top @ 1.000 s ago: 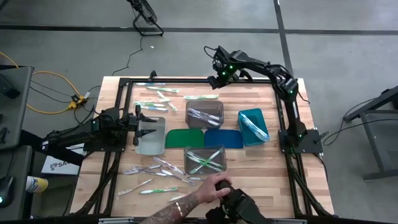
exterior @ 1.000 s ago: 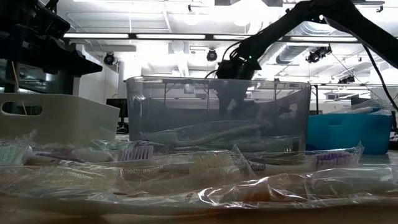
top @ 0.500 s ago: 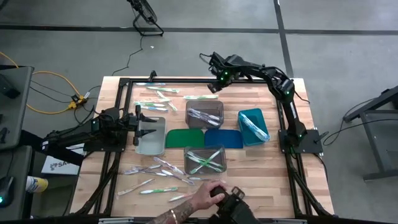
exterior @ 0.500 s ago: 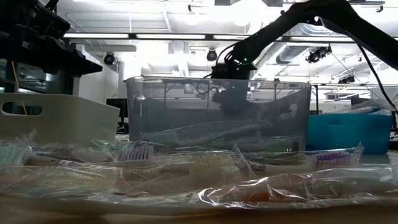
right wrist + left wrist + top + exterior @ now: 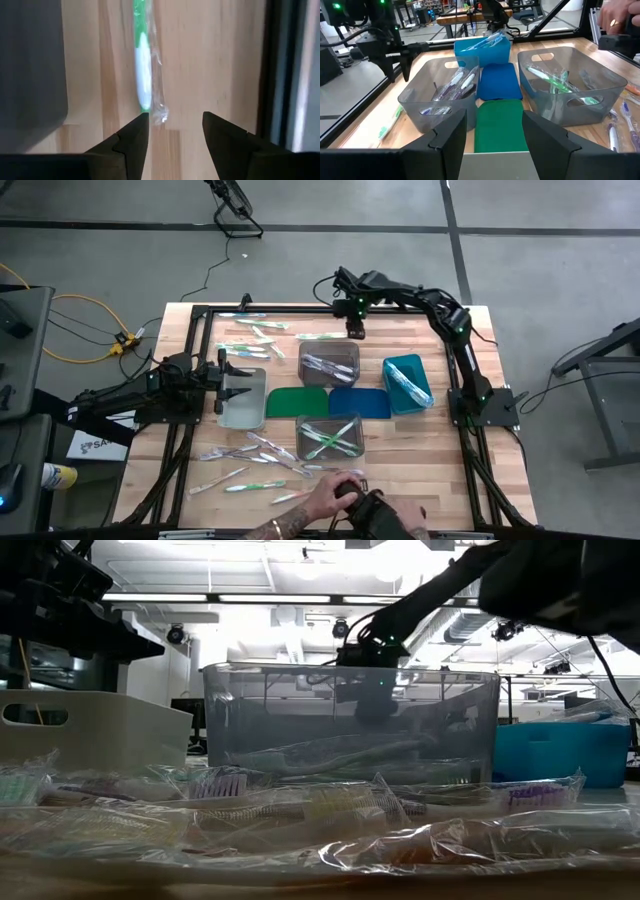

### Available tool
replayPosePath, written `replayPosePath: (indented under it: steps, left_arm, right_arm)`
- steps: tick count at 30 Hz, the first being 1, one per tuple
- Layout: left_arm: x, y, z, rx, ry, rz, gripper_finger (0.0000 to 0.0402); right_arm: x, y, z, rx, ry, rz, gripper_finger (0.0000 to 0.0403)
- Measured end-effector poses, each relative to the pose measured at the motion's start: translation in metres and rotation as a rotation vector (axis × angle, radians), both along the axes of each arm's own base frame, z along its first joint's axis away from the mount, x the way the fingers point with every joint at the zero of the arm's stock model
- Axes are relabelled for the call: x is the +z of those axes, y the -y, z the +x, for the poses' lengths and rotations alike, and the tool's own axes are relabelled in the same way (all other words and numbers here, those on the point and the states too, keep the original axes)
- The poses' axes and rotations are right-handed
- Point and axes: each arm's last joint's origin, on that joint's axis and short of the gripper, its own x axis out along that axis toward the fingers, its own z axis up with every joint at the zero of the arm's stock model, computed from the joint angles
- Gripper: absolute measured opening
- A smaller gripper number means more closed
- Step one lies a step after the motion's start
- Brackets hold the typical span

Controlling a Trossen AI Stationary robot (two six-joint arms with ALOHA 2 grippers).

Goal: Pick & Place Toothbrushes
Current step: Put the green toothbrush into the bottom black bin

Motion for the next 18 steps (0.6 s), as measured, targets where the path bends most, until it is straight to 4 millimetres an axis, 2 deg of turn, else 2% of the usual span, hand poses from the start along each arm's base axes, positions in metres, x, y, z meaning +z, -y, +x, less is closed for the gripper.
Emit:
replayPosePath:
  steps: [8,18]
  left_arm:
    - [0.0,0.0,0.0,0.0,0.0,0.0,0.0187]
    - [0.0,0.0,0.0,0.0,0.0,0.0,0.0187]
  right_arm:
    - [-0.009,-0.001,0.005,0.043,0.025,0.038,0.0179]
    - [-0.009,-0.008,0.012,0.127,0.079,0.052,0.0179]
